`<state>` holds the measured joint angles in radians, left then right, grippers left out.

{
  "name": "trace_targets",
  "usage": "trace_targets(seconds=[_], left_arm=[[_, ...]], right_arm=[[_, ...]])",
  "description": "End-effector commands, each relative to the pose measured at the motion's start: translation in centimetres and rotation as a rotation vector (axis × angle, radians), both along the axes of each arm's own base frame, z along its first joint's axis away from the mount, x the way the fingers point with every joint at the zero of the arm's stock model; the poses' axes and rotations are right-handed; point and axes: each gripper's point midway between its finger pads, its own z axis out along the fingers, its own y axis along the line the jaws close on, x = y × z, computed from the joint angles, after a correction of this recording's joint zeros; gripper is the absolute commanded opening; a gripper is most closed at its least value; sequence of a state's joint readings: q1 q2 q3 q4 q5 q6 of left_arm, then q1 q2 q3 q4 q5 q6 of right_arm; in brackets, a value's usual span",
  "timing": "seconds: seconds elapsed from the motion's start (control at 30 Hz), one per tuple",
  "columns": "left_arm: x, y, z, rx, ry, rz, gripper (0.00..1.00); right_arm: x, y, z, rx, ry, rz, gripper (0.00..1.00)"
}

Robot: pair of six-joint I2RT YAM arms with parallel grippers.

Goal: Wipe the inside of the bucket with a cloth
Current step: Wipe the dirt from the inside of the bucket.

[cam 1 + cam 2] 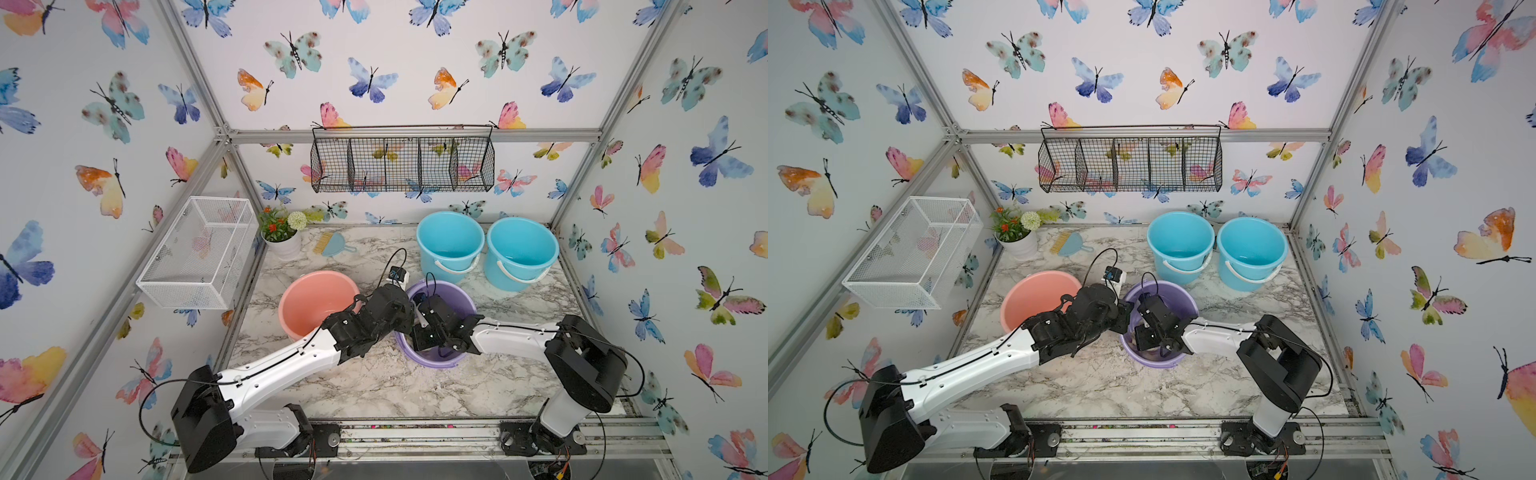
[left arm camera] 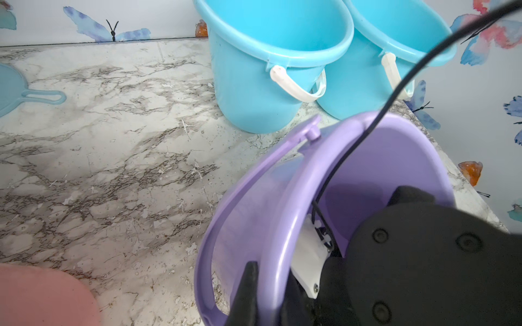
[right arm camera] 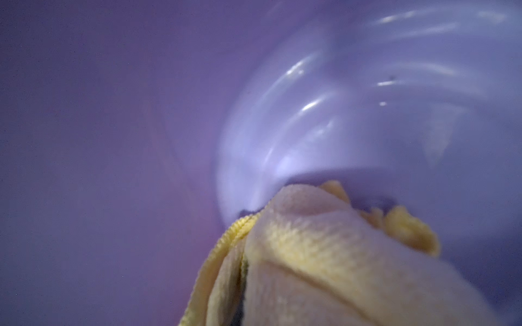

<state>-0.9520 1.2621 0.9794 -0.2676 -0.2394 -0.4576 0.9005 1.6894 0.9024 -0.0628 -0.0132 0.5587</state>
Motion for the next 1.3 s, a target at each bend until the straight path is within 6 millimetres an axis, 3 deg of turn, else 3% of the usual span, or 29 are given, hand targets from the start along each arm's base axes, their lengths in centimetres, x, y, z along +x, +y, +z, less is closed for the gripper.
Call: trace_targets(seconds=[0.0,0.27,0.47,0.6,0.7,0.8,0.97,1.1,1.27], left_arm=[[-2.7,-2.3,-0.2,-0.073,0.100,-0.116,0.00],[-2.6,-2.3,-0.4,-0.069,0.101,-0.115,0.00],[-2.6,-2.4,-0.6,-0.065,0.104,-0.114,0.00],[-2.5,-2.3,-0.6,-0.058,0.107,-0.105,0.00],[-2.2,-2.1,-0.9,-0.042,0.122,-0.094,0.00],[-1.8,-1.7,-1.1,-0.043,0.147,-0.085,0.00],[-1.3,-1.5,-2.3,-0.036,0.216,-0.084,0.00],[-1.0,-1.5,-3.1,-0.005,0.256,-0.075,0.00],[-0.1,-0.9,-4.0,0.017,0.293,-0.048,0.00]], right_arm=[[3.2,-5.3,-1.7,-0.285,-0.107,-0.175,0.02],[1.9,-9.7,-1.5,-0.561,-0.062,-0.169,0.02],[-0.8,-12.2,-2.3,-0.701,0.063,-0.107,0.02],[-3.9,-11.6,-3.3,-0.649,0.213,-0.005,0.02],[-6.3,-9.0,-2.9,-0.472,0.313,0.087,0.02],[-7.5,-5.9,-0.1,-0.260,0.342,0.146,0.02],[-7.4,-3.1,5.7,-0.050,0.289,0.173,0.02],[-6.0,-3.1,10.1,-0.004,0.197,0.137,0.02],[-4.4,-5.0,14.2,-0.052,0.087,0.064,0.02]])
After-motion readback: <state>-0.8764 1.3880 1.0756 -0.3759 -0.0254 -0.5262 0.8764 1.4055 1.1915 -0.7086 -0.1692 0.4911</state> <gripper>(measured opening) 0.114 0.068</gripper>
